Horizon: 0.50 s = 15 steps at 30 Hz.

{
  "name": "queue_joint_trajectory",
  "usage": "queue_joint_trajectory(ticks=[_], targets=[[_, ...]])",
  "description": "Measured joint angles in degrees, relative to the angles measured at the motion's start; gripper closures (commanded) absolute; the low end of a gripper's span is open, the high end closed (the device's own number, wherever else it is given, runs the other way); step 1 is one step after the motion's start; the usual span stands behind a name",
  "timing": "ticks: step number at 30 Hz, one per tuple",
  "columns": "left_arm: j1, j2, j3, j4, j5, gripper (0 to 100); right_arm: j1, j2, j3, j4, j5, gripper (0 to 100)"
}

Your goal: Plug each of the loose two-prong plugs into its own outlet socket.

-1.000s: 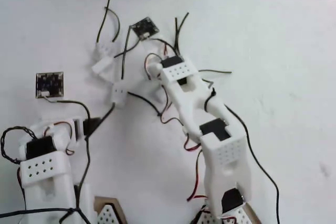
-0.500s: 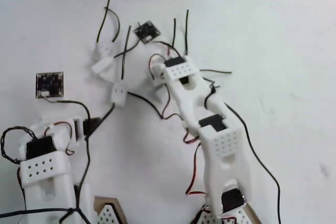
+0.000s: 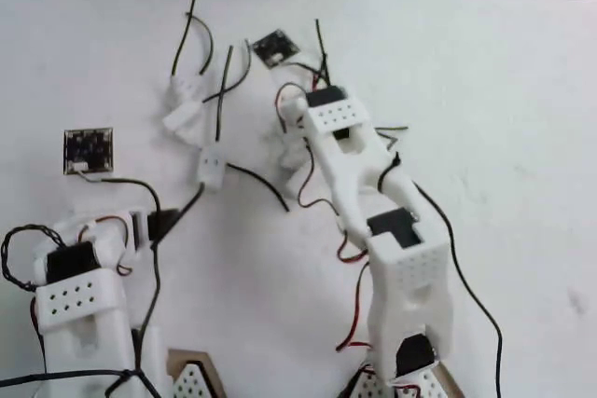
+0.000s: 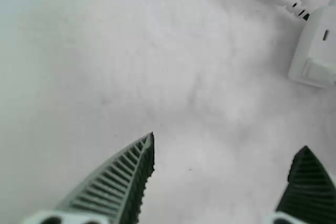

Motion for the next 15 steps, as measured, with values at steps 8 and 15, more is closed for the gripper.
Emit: queue_joint_trajectory(ticks=[8,15], targets=[[0.0,0.0,0.0,0.0,0.0,62,1.3,-11.7,0.0,10.5,-4.4,98.1],[0.0,0.0,0.0,0.0,0.0,62,4.5,-19.4,0.9,22.1,4.1,98.1]])
